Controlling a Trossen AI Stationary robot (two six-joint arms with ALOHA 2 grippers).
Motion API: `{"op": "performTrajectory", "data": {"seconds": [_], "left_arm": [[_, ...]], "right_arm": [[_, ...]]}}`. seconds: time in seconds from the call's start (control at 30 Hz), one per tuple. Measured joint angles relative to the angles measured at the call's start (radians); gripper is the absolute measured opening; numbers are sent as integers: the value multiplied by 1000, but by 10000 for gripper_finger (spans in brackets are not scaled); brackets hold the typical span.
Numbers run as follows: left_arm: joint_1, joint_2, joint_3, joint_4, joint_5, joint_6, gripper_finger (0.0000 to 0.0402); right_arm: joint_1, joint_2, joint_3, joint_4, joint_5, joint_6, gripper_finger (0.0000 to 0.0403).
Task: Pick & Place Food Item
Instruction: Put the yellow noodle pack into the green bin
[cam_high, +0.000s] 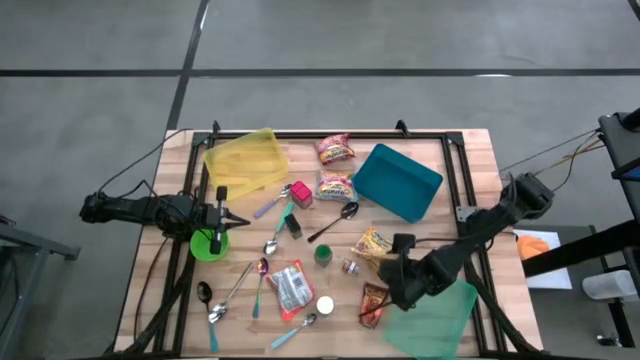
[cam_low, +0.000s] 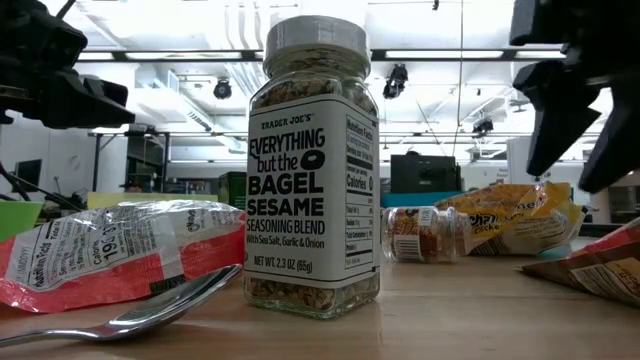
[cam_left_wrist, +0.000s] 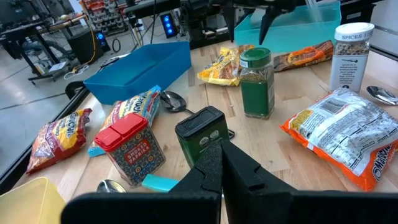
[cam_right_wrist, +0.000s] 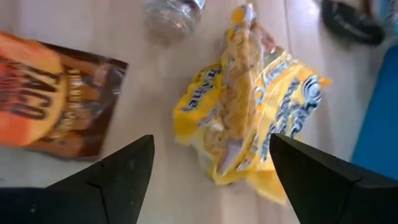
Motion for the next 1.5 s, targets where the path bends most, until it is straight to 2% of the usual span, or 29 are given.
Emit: {"op": "performTrajectory", "data": {"seconds": [0.13,0.43,0.83,1.3,1.5], "left_arm": [[0,0,0,0,0,0,0],[0,0,0,0,0,0,0],[0,0,0,0,0,0,0],[0,0,0,0,0,0,0],[0,0,0,0,0,0,0]], "right_arm": [[33,43,0,-1,64,-23,317],[40,91,4,12,128,-10,317],[22,88,0,9,69,-27,317],[12,52,75,-54,61,-35,317],[-55,52,73,-51,-32,-44,317]]}}
